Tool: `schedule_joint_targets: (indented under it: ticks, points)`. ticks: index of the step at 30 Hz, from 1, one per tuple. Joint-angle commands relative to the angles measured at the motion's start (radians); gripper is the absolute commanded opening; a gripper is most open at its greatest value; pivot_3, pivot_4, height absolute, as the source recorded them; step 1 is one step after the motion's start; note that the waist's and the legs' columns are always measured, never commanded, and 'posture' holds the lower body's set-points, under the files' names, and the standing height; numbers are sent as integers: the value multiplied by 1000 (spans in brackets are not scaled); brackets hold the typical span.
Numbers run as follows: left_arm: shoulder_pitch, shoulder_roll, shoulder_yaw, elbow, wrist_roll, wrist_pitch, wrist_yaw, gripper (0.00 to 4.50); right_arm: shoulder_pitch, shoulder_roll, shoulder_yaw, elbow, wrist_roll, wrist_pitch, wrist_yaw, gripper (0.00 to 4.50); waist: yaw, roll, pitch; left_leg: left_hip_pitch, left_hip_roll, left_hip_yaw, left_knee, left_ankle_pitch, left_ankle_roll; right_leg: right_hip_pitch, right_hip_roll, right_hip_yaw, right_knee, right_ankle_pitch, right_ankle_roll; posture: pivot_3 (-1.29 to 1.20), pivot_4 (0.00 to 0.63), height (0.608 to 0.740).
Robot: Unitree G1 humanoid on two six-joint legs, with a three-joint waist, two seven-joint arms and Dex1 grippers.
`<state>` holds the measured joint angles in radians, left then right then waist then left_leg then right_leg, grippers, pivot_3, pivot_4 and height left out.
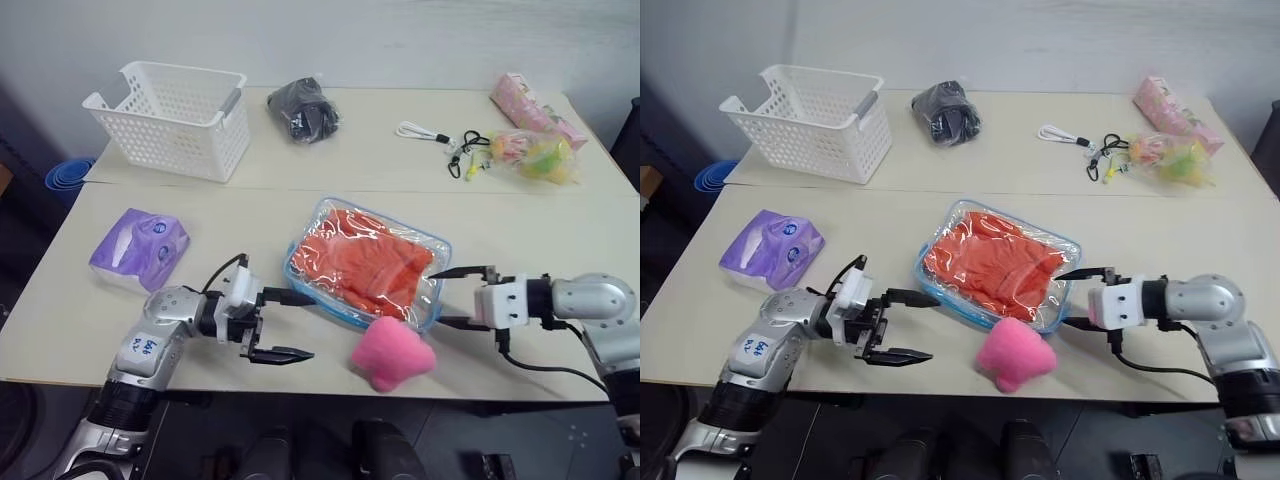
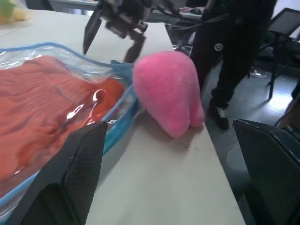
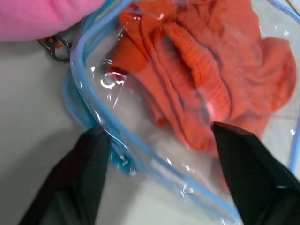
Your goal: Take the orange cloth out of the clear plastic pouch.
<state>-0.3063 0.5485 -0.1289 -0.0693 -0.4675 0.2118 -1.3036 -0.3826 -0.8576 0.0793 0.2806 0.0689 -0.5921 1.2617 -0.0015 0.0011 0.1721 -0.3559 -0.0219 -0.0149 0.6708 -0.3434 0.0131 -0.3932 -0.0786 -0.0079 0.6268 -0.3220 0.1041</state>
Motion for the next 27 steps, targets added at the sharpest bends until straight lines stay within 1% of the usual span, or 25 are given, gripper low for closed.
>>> schedule_joint_targets:
  ticks: [1,2,3,5,6,7,8,12,19,21,23,27]
  points:
    - [-28,-19,-21,-28,12,-4,15,4500,-28,-7,15,39,25,-29,33,2090,1,0,0,0,0,0,0,0,0,0,0,-1,0,0,0,0,150,740]
    - [-37,-27,-31,-24,21,-10,20,4500,-35,-7,20,51,29,-30,40,1701,1,0,0,0,0,-1,1,0,0,1,0,-1,0,0,0,0,150,740]
    - [-51,-43,-45,-18,27,-11,23,4500,-46,-6,21,70,30,-44,40,1407,1,0,0,0,0,-1,2,0,0,1,0,-1,0,0,0,0,150,740]
    - [-83,-84,-78,-2,51,-20,42,4500,-64,-8,20,104,34,-55,45,616,0,0,0,-1,0,-1,4,0,0,1,0,-1,0,0,0,0,150,740]
    - [-101,-111,-97,10,65,-26,53,4500,-73,-12,19,126,34,-66,49,277,0,0,0,-1,0,-1,5,0,1,1,0,-1,0,0,0,0,150,740]
    - [-112,-128,-108,18,74,-30,61,4500,-80,-15,20,142,35,-74,53,44,0,0,0,-1,0,-1,6,0,1,1,0,-1,1,0,0,0,150,740]
    - [-122,-142,-118,27,86,-33,70,4500,-86,-17,19,156,35,-79,55,44,0,0,0,-1,0,-1,6,0,1,2,0,-1,1,0,0,0,150,740]
    - [-204,-268,-183,137,186,-87,166,4500,-129,-33,16,233,40,-113,85,44,2,0,0,-2,0,-1,7,0,1,2,0,-2,1,0,0,0,150,740]
    - [-271,-411,-282,304,287,-172,200,4500,-175,-29,21,323,45,-147,122,44,2,0,0,-3,0,-1,9,-1,1,1,1,-2,1,0,0,0,150,740]
    - [-282,-432,-309,348,320,-205,201,4112,-178,-29,20,338,44,-152,123,0,3,0,0,-3,0,0,9,-1,1,1,1,-2,1,0,0,0,150,740]
    - [-287,-452,-314,386,333,-226,205,3628,-173,-29,17,343,47,-148,124,0,3,0,0,-3,0,0,10,-1,1,1,0,-2,1,0,0,0,150,740]
    - [-286,-467,-313,405,337,-224,201,2366,-160,-36,10,354,50,-153,119,0,3,0,0,-3,0,-1,10,-1,1,1,0,-2,1,0,0,0,150,740]
